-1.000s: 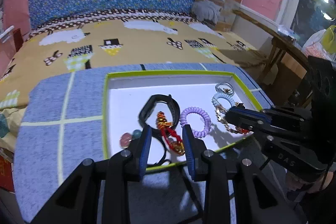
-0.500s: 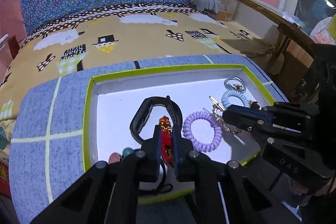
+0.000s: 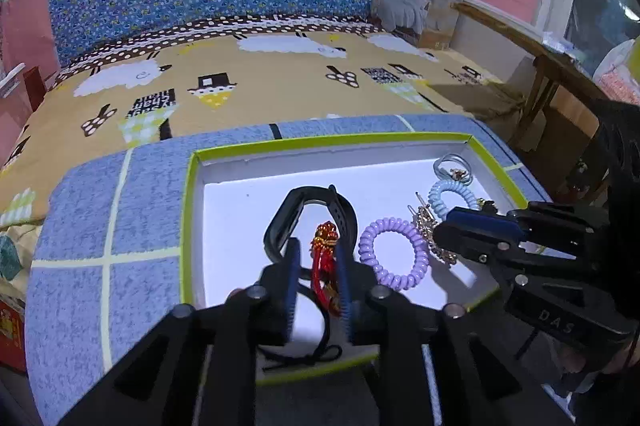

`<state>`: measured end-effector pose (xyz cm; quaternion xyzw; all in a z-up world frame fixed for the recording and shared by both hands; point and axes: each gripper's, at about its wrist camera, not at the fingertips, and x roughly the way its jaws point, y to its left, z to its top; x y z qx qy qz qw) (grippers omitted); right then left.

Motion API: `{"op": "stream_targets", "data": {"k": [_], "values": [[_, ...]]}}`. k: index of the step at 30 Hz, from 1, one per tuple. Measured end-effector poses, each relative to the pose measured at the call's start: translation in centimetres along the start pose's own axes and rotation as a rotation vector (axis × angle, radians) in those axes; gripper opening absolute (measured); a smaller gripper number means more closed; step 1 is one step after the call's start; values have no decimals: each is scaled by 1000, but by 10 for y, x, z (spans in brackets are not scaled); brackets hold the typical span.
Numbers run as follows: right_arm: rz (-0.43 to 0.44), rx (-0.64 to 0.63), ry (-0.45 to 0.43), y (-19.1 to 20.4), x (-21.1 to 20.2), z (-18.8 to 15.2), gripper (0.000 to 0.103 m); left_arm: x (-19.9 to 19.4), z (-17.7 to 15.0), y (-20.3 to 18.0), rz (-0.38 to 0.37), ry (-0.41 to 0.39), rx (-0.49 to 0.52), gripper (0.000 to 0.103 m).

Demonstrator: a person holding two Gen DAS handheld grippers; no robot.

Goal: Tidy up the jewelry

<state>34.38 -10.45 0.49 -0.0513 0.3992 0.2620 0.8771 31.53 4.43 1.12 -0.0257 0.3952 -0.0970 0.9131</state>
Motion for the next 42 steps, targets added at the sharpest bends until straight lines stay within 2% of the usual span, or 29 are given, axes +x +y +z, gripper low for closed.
{"op": "stream_targets", "data": {"k": [9,22,24,26,27,34,42], "values": [[-29,3,-76,10,-54,-19,16,-42,-26,-2,27,-41,-3,25],[-60,60,-110,31,-122,-87,17,-110,-87,-25,43,-90,-29,35],[-65,63,-111,35,-129,-97,19,-118,-97,-28,56,-94,-31,36],[-66,67,-108,39,-135,-107,37,-124,-104,-32,65,-98,-23,37],[-66,66,-108,40,-137,-109,39,-127,-107,-35,69,-100,-17,37],[-91,67,-122,51,-151,-124,40,-145,-120,-47,93,-126,-5,38],[-126,70,-129,54,-152,-129,40,-139,-122,-48,111,-111,-18,38]]}}
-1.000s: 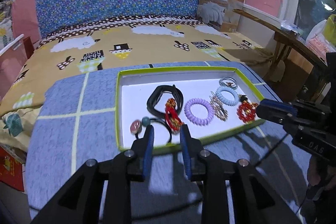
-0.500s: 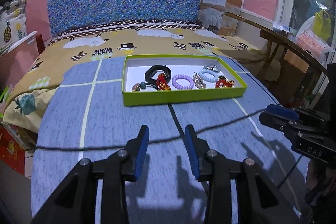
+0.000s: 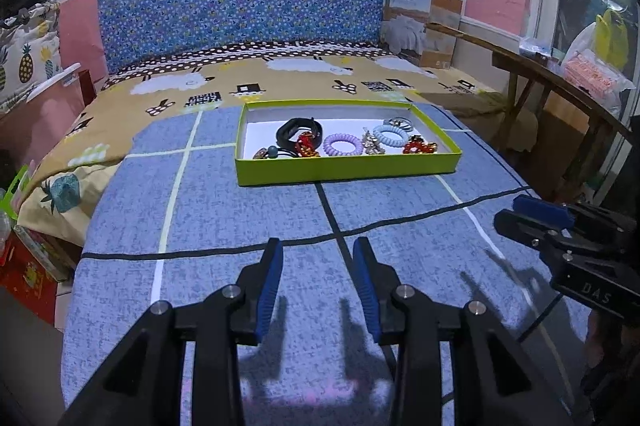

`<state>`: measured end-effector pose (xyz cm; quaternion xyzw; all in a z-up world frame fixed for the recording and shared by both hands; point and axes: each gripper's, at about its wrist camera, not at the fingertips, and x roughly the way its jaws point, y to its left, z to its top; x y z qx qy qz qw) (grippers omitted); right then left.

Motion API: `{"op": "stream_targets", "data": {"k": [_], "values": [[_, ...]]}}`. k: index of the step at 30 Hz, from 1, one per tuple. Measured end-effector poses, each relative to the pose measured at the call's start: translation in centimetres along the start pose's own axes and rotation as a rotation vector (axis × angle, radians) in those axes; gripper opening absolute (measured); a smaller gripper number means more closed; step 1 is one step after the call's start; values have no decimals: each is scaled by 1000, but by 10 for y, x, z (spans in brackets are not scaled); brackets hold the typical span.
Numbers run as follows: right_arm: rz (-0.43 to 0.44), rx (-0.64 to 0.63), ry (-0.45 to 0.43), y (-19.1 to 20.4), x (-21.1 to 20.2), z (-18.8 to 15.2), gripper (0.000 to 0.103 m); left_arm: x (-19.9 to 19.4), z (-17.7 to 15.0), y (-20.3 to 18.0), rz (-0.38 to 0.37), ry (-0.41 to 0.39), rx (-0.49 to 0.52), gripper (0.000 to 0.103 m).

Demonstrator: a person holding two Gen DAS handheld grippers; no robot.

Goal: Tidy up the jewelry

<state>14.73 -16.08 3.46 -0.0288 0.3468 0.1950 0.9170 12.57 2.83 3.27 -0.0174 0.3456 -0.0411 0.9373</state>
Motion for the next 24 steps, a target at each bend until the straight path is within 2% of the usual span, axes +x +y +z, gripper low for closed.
{"op": "stream_targets", "data": {"k": [9,24], "values": [[-39,-3,-3,-1,5,-2,40,8,-1,-2,27,2,1,38],[-42,-8,-8,2,3,-1,40,7,-1,0,41,-5,5,38]]}}
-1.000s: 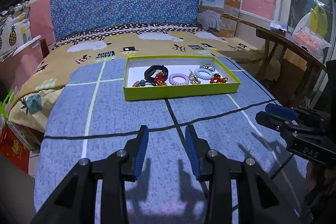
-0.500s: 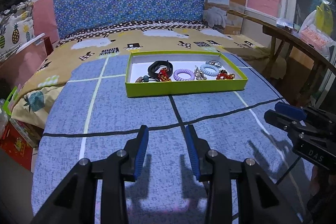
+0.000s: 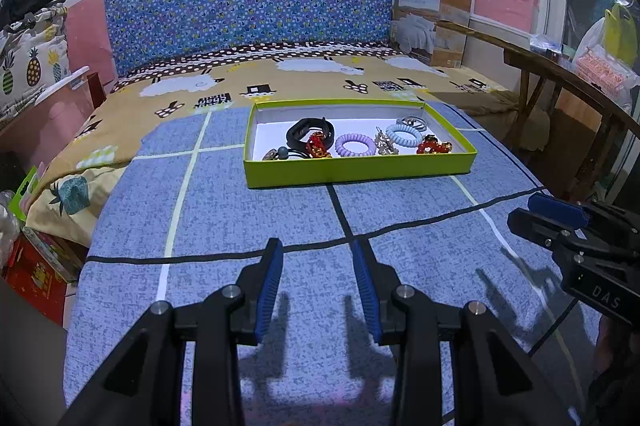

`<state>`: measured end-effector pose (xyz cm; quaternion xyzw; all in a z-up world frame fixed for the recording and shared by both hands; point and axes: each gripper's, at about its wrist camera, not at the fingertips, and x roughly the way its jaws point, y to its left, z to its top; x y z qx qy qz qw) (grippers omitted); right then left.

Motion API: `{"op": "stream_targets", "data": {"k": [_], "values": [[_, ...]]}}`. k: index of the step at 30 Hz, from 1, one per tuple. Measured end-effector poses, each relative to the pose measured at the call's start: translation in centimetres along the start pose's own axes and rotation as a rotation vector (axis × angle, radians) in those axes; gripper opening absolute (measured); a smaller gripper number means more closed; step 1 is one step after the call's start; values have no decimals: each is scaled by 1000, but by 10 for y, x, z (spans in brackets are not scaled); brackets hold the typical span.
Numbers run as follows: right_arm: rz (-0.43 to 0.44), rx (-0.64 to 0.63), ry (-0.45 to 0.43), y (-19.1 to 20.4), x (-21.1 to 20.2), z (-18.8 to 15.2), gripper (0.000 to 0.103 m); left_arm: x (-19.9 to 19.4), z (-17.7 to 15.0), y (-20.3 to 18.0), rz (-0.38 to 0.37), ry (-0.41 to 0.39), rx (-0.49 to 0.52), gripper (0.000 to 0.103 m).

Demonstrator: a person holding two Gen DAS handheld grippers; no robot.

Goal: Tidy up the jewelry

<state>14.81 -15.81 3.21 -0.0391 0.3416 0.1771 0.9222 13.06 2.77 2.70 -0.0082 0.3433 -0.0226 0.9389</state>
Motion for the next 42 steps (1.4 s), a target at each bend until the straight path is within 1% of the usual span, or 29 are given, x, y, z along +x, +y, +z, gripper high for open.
{"op": "stream_targets", "data": {"k": [42], "values": [[2,-4,5,3,2,0,40,-1,1,2,9,0,2,38]]}}
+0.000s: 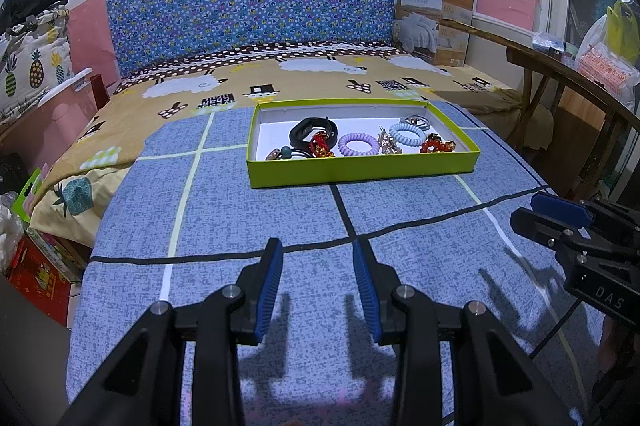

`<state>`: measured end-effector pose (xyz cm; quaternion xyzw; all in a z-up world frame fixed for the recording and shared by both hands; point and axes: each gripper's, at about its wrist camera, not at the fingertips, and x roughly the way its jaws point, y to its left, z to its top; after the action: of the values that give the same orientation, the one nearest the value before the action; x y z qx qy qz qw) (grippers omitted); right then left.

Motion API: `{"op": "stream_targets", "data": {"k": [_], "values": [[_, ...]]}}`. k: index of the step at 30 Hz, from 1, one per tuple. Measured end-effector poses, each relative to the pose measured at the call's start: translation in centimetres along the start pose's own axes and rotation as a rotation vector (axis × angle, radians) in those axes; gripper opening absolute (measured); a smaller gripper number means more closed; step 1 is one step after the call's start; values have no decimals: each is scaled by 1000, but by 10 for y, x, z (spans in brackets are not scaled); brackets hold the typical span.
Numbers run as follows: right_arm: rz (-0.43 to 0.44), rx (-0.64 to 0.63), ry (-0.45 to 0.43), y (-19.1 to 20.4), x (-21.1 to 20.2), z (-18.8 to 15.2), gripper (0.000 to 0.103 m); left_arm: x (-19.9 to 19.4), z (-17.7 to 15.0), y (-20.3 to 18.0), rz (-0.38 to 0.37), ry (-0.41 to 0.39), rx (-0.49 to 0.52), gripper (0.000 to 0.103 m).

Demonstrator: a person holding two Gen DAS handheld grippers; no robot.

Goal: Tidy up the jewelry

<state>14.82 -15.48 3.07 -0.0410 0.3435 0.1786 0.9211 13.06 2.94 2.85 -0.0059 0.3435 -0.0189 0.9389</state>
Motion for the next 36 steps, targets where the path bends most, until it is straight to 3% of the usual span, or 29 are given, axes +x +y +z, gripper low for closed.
{"op": "stream_targets", "data": {"k": [36], "values": [[2,0,7,0,2,-3,40,0,-3,6,10,4,-1,38]]}}
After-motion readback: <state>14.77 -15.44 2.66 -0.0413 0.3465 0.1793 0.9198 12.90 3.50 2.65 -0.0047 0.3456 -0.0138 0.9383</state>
